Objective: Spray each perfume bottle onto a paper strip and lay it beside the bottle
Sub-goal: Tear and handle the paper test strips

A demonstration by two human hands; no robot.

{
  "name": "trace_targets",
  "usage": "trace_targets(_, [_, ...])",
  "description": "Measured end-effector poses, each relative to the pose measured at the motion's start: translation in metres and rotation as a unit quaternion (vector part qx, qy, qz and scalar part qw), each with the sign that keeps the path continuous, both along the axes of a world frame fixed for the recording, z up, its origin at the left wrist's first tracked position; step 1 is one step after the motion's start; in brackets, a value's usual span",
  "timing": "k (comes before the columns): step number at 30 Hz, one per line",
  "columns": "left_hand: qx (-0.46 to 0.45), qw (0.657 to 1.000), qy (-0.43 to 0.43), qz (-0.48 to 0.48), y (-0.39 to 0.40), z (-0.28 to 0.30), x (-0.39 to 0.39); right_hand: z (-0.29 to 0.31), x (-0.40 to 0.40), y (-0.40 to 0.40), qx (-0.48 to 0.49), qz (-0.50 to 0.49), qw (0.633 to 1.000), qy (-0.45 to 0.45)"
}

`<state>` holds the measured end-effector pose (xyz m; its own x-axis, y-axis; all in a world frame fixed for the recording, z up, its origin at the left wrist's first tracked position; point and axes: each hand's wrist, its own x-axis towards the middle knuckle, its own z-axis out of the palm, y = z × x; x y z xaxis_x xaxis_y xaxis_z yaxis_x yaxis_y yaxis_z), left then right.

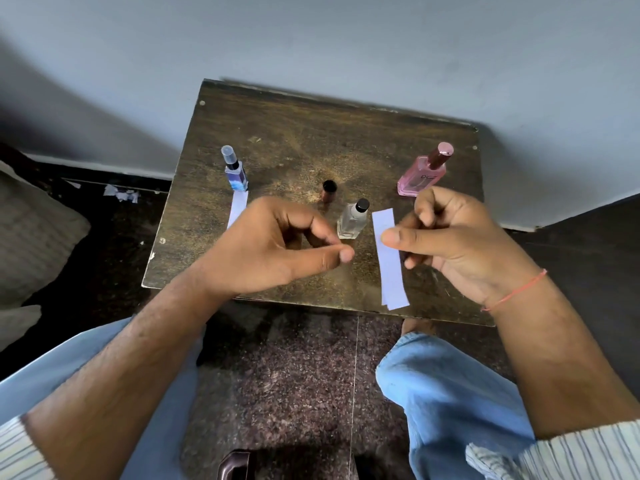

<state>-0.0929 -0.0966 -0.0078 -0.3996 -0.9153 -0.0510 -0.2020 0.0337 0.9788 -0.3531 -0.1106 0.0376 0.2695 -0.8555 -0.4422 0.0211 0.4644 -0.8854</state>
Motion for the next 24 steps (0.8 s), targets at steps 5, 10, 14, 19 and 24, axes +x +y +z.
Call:
trace_targets(5, [0.072, 0.994, -0.016, -0.083, 0.001, 0.001, -0.001, 0.001, 0.015, 0.007, 0.0, 0.002, 1.0, -0.028])
trace_targets(10, [0.075, 0.99, 0.002, -0.116, 0.0, 0.003, 0.0, 0.001, 0.023, 0.01, -0.001, 0.007, 0.999, -0.032])
trace_targets(14, [0.071, 0.99, 0.011, -0.121, -0.001, 0.0, 0.002, -0.002, 0.027, 0.008, -0.007, 0.015, 1.0, -0.024])
trace_targets(19, [0.074, 0.991, 0.016, -0.111, -0.002, 0.0, 0.0, -0.004, 0.029, 0.005, -0.015, 0.021, 0.999, -0.026])
trace_targets(24, [0.055, 0.994, 0.033, -0.09, -0.003, -0.004, -0.001, -0.002, 0.03, 0.005, -0.007, 0.012, 0.999, -0.039])
